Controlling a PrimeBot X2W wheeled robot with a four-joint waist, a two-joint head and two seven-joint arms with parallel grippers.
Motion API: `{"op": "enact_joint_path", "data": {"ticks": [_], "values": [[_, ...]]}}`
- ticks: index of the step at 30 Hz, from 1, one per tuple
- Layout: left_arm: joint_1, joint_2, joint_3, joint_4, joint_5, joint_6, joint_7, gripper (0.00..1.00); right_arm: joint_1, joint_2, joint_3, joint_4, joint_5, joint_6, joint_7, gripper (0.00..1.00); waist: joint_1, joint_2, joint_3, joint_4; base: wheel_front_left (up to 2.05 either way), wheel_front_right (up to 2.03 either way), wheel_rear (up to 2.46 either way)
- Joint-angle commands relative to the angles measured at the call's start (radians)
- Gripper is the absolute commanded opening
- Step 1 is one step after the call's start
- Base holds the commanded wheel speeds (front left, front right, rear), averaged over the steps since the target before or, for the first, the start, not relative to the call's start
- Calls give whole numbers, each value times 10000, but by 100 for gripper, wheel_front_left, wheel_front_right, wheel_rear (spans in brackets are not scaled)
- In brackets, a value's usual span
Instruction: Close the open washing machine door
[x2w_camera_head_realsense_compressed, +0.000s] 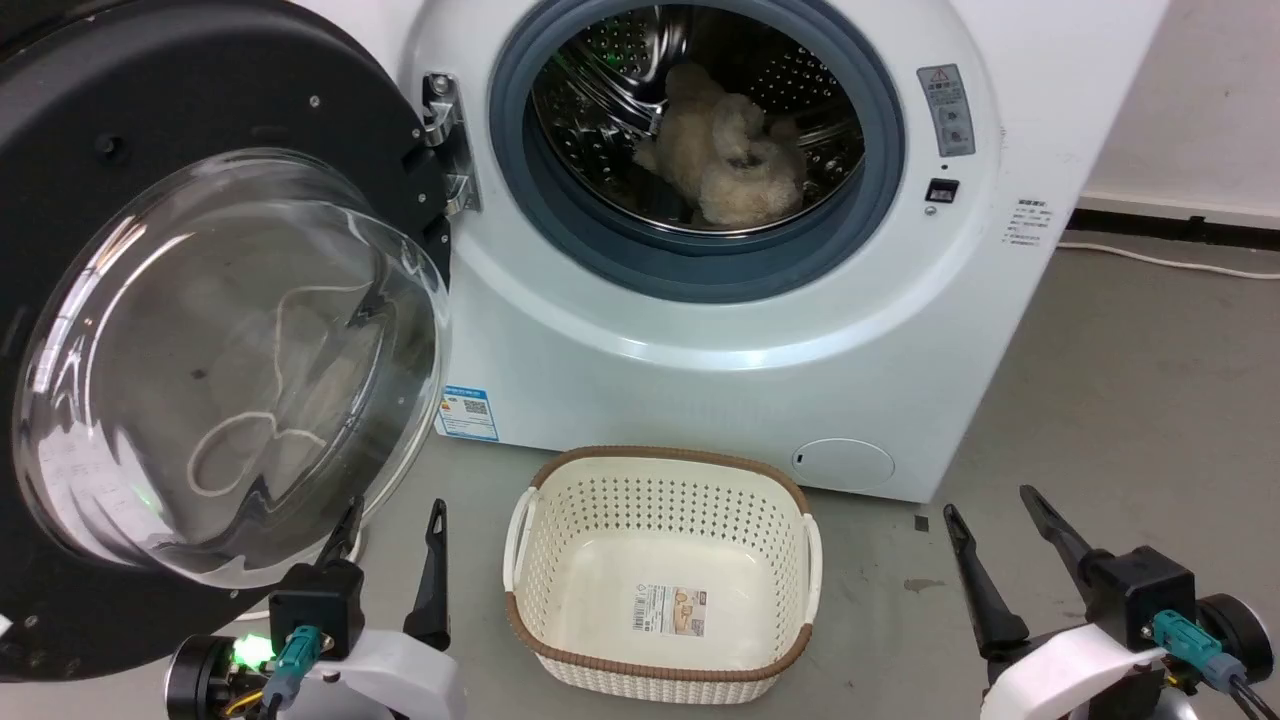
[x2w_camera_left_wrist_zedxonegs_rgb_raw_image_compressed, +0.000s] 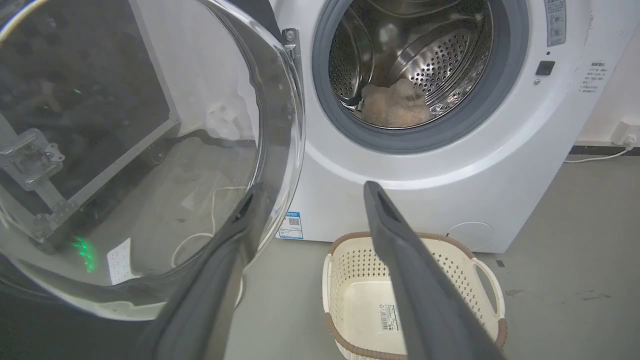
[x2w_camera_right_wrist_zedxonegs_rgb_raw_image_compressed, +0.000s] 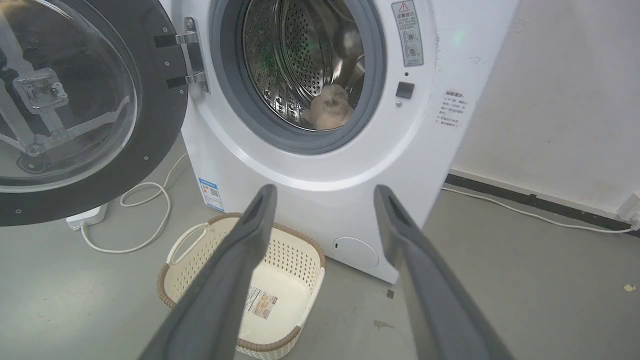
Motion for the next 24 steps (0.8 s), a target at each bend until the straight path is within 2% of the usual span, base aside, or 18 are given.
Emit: {"op": "enact_joint_path", "data": {"ticks": [1, 8, 13, 24], "values": [[2, 44, -49, -1, 31, 24, -110, 100, 111, -47, -45, 6, 104, 1, -132, 100, 0, -1, -15, 65, 0, 0, 0], [29, 107, -195, -5, 30, 43, -277, 100, 211, -70, 12, -14, 143, 2, -299, 100, 0, -1, -79, 449, 0, 0, 0], [114, 230, -340, -40, 16, 103, -486, 100, 271, -106, 256, 43, 247, 3, -508, 100, 0, -1, -148, 1151, 0, 0, 0], [366, 302, -341, -342, 1, 385, -694, 100, -60, -348, 838, 251, 491, 3, -717, 100, 0, -1, -68, 1634, 0, 0, 0]]}}
